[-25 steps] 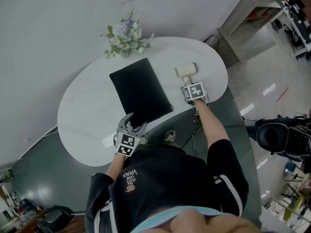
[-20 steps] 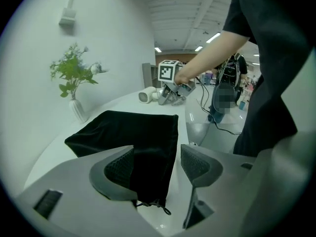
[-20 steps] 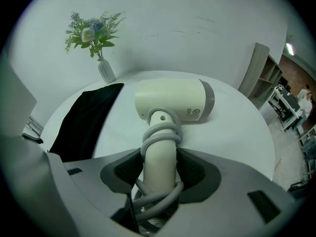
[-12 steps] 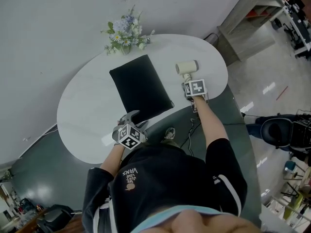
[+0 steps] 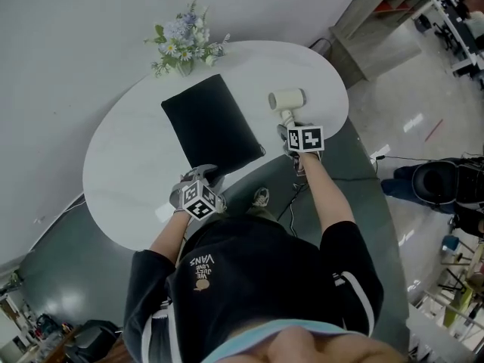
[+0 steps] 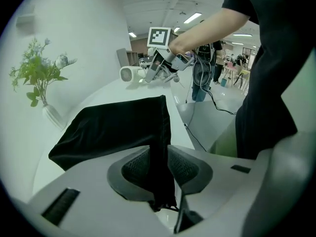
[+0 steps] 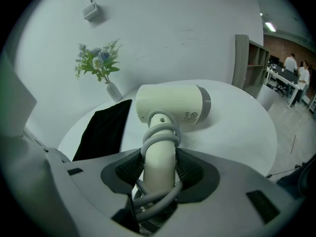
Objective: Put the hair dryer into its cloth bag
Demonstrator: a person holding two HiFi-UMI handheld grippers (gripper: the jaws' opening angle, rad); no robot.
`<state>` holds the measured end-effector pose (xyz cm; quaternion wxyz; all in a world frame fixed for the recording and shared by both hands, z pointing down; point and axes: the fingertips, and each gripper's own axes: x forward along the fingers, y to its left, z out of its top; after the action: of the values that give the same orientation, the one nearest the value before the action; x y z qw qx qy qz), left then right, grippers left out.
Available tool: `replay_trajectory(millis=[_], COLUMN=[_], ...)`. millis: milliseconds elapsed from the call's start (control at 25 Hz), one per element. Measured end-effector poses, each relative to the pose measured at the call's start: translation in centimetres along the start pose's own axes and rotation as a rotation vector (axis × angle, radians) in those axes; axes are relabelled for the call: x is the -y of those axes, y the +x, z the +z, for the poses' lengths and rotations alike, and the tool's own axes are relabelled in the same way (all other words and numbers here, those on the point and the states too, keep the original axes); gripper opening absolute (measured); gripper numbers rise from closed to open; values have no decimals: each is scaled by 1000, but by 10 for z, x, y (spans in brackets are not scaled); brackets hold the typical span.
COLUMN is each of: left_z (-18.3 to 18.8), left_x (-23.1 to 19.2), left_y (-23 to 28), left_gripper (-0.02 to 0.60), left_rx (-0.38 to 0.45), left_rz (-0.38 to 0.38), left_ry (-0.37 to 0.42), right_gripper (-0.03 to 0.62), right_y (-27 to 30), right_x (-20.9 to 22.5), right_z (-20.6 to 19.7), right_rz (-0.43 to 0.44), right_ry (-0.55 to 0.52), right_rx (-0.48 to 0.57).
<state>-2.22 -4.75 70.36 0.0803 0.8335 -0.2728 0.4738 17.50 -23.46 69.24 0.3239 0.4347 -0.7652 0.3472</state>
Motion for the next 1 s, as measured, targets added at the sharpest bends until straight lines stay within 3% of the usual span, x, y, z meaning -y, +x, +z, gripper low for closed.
replay_trajectory(millis=[80, 200, 480, 1000], left_z=[-2, 0, 8, 27], left_x=[-1, 0, -13, -42], left_y=[4, 6, -1, -24], left_gripper=[82, 41, 37, 34], left_rx=[-8, -6, 50, 208], left_rz=[-10, -27, -34, 22], left_ry=[10, 8, -64, -189], right_gripper=[217, 218, 217, 218], right_y=[-8, -25, -57, -71], right_x=[-5, -11, -43, -115], right_z=[-3, -9, -30, -89], right_rz=[15, 34, 85, 146], right_ry=[20, 55, 55, 91], right_rx=[27, 71, 128, 106])
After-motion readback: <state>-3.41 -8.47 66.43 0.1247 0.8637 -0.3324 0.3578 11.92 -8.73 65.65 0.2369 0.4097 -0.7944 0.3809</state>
